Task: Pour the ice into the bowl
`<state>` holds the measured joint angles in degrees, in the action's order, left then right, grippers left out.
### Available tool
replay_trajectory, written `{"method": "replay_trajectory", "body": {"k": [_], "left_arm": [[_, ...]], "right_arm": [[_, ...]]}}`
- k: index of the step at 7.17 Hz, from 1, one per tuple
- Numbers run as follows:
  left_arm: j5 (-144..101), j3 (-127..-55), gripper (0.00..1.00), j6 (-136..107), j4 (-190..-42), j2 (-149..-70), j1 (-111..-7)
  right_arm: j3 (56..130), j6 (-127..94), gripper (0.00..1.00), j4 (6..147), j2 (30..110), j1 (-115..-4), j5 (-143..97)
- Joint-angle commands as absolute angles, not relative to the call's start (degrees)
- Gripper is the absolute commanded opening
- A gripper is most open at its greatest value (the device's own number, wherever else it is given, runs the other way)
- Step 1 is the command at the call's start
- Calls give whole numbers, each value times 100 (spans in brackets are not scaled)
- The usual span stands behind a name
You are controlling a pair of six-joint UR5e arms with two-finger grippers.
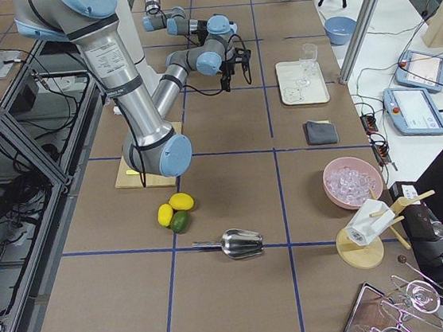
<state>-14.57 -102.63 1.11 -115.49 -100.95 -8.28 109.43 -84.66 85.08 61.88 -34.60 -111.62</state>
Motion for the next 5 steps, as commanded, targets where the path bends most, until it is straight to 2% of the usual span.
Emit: {"method": "replay_trajectory", "body": {"k": [1, 5], "left_arm": [[-1354, -10266, 0, 1130, -11549, -10151, -826], [-1151, -10266, 0, 2152, -11549, -10151, -817]], "right_arm": [[10942, -8473, 100, 8508, 6187, -3463, -11162], [10977, -8490, 100, 8508, 6179, -3472, -11171]]}}
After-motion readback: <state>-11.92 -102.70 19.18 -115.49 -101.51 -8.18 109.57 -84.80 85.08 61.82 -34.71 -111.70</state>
